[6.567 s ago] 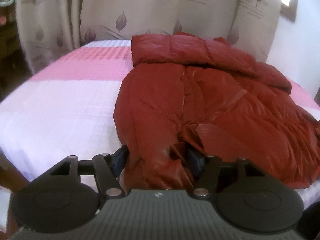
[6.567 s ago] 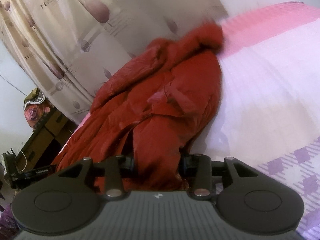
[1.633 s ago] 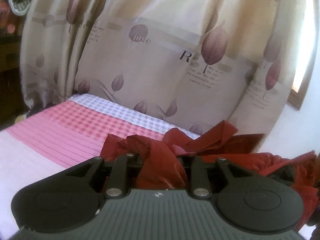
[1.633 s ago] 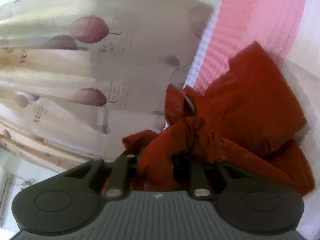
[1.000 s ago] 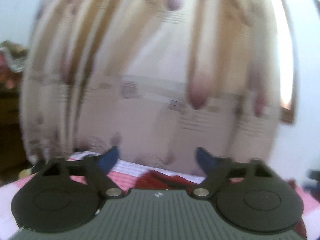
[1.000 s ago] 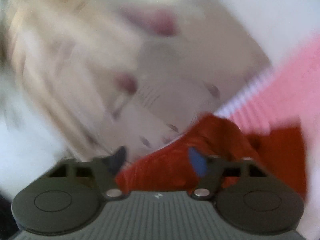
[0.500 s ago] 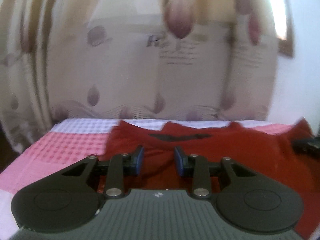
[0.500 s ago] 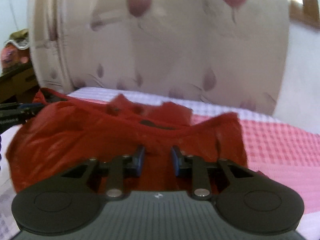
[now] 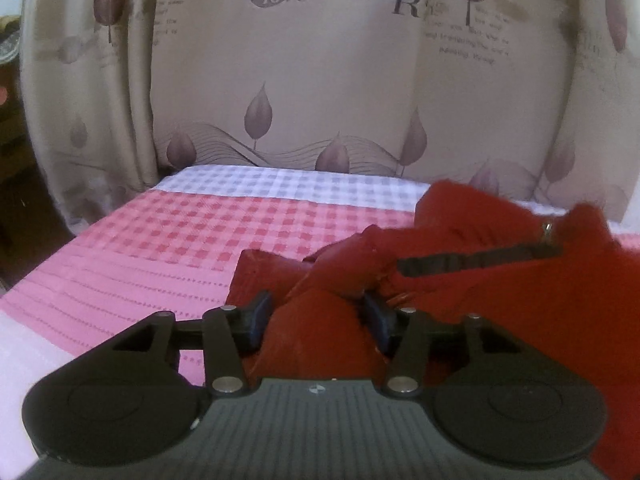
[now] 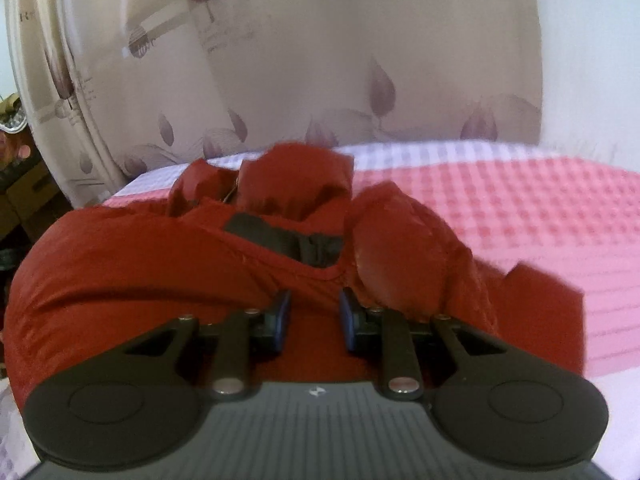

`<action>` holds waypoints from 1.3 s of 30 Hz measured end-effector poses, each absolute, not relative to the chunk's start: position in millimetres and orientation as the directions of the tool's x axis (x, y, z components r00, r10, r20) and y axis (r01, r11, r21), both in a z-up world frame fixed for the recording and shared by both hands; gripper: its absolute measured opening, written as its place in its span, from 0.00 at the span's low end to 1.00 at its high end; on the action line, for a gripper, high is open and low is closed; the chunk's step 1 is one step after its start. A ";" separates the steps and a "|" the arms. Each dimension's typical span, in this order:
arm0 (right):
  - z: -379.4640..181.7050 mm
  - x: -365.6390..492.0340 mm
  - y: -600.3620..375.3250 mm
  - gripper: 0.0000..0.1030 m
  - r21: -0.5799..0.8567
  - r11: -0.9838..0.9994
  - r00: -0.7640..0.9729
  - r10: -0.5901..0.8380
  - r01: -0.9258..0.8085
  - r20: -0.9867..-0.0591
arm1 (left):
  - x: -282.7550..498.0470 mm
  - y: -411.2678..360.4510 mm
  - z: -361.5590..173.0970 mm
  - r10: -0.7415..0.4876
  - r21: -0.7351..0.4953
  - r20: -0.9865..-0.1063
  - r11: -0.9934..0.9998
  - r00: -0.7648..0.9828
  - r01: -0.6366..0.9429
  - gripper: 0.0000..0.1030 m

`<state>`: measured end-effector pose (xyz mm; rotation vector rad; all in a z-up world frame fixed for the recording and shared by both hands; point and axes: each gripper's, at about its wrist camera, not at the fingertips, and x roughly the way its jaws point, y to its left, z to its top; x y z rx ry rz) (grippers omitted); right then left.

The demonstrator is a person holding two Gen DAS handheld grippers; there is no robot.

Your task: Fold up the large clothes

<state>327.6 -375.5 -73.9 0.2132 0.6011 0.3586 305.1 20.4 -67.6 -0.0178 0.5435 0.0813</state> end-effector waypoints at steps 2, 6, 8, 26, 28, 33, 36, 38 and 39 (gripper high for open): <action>-79.3 328.8 -375.9 0.23 0.315 0.912 0.761 0.397 -0.263 -0.513 | 304.8 20.5 -72.7 0.087 0.014 -0.519 0.996 0.850 -0.094 0.59; -88.2 332.5 -383.0 0.23 0.381 0.894 0.746 0.419 -0.237 -0.518 | 311.7 22.5 -79.2 0.098 0.021 -0.533 0.995 0.840 -0.103 0.61; -91.2 333.2 -384.8 0.22 0.396 0.889 0.746 0.423 -0.231 -0.515 | 312.4 21.3 -82.0 0.102 0.029 -0.534 0.994 0.839 -0.103 0.62; -78.2 335.5 -428.1 0.14 0.595 0.787 0.713 0.510 -0.161 -0.482 | 316.7 20.6 -83.6 0.153 0.049 -0.584 0.987 0.797 -0.154 0.72; -58.9 324.8 -419.3 0.15 0.493 0.843 0.735 0.472 -0.214 -0.487 | 316.9 21.9 -82.2 0.151 0.043 -0.589 0.987 0.794 -0.155 0.72; -34.7 324.4 -386.1 0.15 0.217 0.933 0.776 0.359 -0.286 -0.519 | 313.8 19.1 -78.8 0.169 0.073 -0.584 0.985 0.794 -0.157 0.72; -41.7 347.7 -380.3 0.13 0.115 0.963 0.766 0.263 -0.243 -0.587 | 313.5 21.8 -79.0 0.171 0.068 -0.586 0.984 0.792 -0.162 0.75; -52.7 359.1 -382.5 0.12 0.117 0.968 0.732 0.245 -0.223 -0.635 | 314.2 25.3 -79.3 0.166 0.053 -0.589 0.984 0.791 -0.168 0.78; -60.4 364.0 -385.0 0.11 0.137 0.968 0.711 0.248 -0.211 -0.658 | 314.5 26.9 -80.1 0.161 0.042 -0.592 0.985 0.790 -0.169 0.78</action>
